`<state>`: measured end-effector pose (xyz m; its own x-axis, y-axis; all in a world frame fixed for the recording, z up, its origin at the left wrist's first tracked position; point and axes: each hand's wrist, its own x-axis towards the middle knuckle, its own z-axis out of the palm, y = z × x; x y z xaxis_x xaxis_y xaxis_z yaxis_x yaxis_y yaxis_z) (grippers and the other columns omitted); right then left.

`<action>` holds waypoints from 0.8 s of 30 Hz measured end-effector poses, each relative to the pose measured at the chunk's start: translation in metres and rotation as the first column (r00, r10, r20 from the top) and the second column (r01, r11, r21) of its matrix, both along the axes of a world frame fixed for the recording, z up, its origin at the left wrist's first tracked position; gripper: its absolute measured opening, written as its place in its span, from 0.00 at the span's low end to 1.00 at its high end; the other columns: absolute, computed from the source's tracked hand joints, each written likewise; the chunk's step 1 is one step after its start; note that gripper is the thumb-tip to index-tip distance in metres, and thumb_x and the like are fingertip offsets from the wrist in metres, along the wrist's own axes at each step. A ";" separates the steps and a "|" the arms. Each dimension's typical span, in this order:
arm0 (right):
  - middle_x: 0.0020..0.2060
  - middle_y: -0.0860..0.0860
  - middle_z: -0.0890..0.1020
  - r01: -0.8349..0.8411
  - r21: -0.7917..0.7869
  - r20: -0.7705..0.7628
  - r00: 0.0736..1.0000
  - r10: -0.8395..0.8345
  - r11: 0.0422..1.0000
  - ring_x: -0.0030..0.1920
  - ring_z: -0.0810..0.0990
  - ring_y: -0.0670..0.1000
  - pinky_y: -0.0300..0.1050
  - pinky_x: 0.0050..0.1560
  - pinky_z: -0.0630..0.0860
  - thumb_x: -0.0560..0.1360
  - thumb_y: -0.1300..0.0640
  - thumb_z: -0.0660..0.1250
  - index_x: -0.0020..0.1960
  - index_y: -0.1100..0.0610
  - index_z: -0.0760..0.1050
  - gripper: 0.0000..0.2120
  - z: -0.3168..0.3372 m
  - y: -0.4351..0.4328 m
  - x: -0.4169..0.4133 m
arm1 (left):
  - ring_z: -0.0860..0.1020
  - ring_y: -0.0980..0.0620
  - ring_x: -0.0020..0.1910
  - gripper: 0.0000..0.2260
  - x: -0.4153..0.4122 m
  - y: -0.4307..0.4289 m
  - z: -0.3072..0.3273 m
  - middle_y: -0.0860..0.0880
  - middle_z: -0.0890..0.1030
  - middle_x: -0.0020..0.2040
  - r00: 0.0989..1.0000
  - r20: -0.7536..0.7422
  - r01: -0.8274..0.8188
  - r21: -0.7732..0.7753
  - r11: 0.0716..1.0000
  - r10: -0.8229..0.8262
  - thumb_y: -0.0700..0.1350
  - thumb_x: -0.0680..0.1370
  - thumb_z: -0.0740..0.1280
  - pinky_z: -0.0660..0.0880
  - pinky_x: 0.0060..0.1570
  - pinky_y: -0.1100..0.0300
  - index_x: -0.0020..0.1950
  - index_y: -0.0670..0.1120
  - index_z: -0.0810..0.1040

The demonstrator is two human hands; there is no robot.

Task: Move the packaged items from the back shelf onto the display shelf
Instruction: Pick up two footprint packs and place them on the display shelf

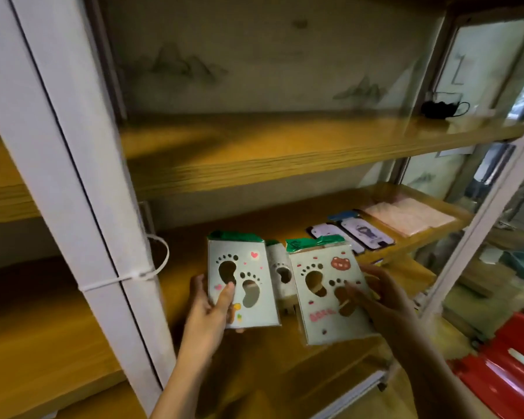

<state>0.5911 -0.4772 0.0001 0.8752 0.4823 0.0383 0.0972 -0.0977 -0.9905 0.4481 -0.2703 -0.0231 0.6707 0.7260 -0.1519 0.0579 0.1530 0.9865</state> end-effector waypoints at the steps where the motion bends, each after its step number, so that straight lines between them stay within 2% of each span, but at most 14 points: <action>1: 0.46 0.54 0.82 -0.023 -0.001 -0.012 1.000 0.023 1.000 0.36 0.85 0.47 0.37 0.29 0.79 0.74 0.62 0.64 0.57 0.56 0.70 0.12 -0.002 0.009 0.008 | 0.80 0.54 0.43 0.28 0.003 0.004 -0.001 0.47 0.75 0.60 1.000 -0.024 -0.021 -0.019 1.000 0.021 0.47 0.76 0.64 0.79 0.30 0.62 0.73 0.52 0.55; 3: 0.46 0.57 0.83 -0.069 -0.028 -0.012 0.998 0.069 0.997 0.37 0.85 0.51 0.39 0.29 0.79 0.74 0.62 0.64 0.58 0.58 0.70 0.12 -0.007 0.026 0.024 | 0.78 0.53 0.40 0.27 0.007 0.010 -0.002 0.44 0.73 0.63 0.995 -0.056 -0.079 -0.040 0.996 0.077 0.46 0.77 0.63 0.77 0.32 0.59 0.73 0.52 0.54; 5: 0.48 0.60 0.82 -0.119 -0.068 0.010 0.993 0.120 0.991 0.38 0.85 0.53 0.41 0.30 0.79 0.74 0.63 0.64 0.58 0.60 0.69 0.13 -0.009 0.043 0.036 | 0.77 0.49 0.44 0.25 0.011 0.012 -0.004 0.44 0.71 0.65 0.985 -0.083 -0.155 -0.061 0.986 0.150 0.45 0.77 0.63 0.77 0.31 0.57 0.71 0.51 0.57; 8: 0.47 0.59 0.82 -0.179 -0.094 0.026 0.983 0.183 0.979 0.40 0.85 0.53 0.41 0.31 0.80 0.74 0.64 0.64 0.57 0.60 0.68 0.12 -0.012 0.063 0.054 | 0.78 0.45 0.47 0.20 0.015 0.017 -0.010 0.44 0.72 0.63 0.958 -0.148 -0.254 -0.034 0.967 0.246 0.45 0.76 0.64 0.77 0.30 0.55 0.65 0.53 0.62; 11: 0.48 0.55 0.82 -0.218 -0.137 0.001 0.976 0.220 0.966 0.42 0.85 0.51 0.42 0.34 0.81 0.74 0.63 0.64 0.58 0.57 0.68 0.13 -0.015 0.081 0.066 | 0.79 0.43 0.47 0.21 0.019 0.025 -0.014 0.42 0.74 0.63 0.935 -0.204 -0.291 0.021 0.957 0.289 0.46 0.75 0.66 0.79 0.36 0.49 0.66 0.50 0.64; 13: 0.51 0.55 0.82 -0.242 -0.187 -0.014 0.970 0.243 0.952 0.44 0.84 0.52 0.46 0.37 0.82 0.74 0.61 0.65 0.60 0.56 0.68 0.16 -0.021 0.093 0.073 | 0.79 0.43 0.50 0.22 0.022 0.027 -0.015 0.43 0.74 0.64 0.917 -0.252 -0.302 0.067 0.951 0.309 0.47 0.75 0.65 0.79 0.46 0.45 0.67 0.50 0.64; 15: 0.53 0.53 0.80 -0.251 -0.216 -0.042 0.968 0.248 0.944 0.46 0.83 0.50 0.43 0.36 0.81 0.74 0.60 0.66 0.62 0.55 0.67 0.18 -0.023 0.104 0.077 | 0.77 0.43 0.56 0.23 0.026 0.026 -0.015 0.45 0.72 0.66 0.892 -0.299 -0.314 0.133 0.940 0.340 0.47 0.75 0.65 0.76 0.54 0.43 0.69 0.52 0.63; 19: 0.55 0.52 0.78 -0.296 -0.251 -0.087 0.955 0.283 0.922 0.45 0.81 0.47 0.41 0.34 0.81 0.74 0.62 0.67 0.64 0.53 0.66 0.21 -0.024 0.117 0.088 | 0.70 0.44 0.65 0.27 0.035 0.022 -0.013 0.46 0.68 0.70 0.806 -0.407 -0.318 0.313 0.895 0.429 0.47 0.76 0.64 0.70 0.62 0.46 0.72 0.51 0.58; 22: 0.58 0.54 0.77 -0.350 -0.300 -0.091 0.937 0.338 0.887 0.43 0.80 0.46 0.37 0.32 0.79 0.74 0.62 0.66 0.65 0.54 0.65 0.21 -0.021 0.120 0.097 | 0.67 0.46 0.68 0.28 0.040 0.018 -0.013 0.46 0.67 0.71 0.713 -0.488 -0.276 0.466 0.841 0.504 0.50 0.76 0.63 0.67 0.65 0.48 0.73 0.49 0.57; 24: 0.61 0.55 0.76 -0.378 -0.385 -0.067 0.921 0.383 0.842 0.48 0.80 0.50 0.38 0.35 0.79 0.75 0.61 0.65 0.69 0.55 0.62 0.24 -0.021 0.120 0.103 | 0.67 0.47 0.67 0.28 0.043 0.015 -0.015 0.46 0.69 0.69 0.644 -0.517 -0.204 0.595 0.777 0.564 0.53 0.75 0.63 0.67 0.66 0.50 0.72 0.48 0.58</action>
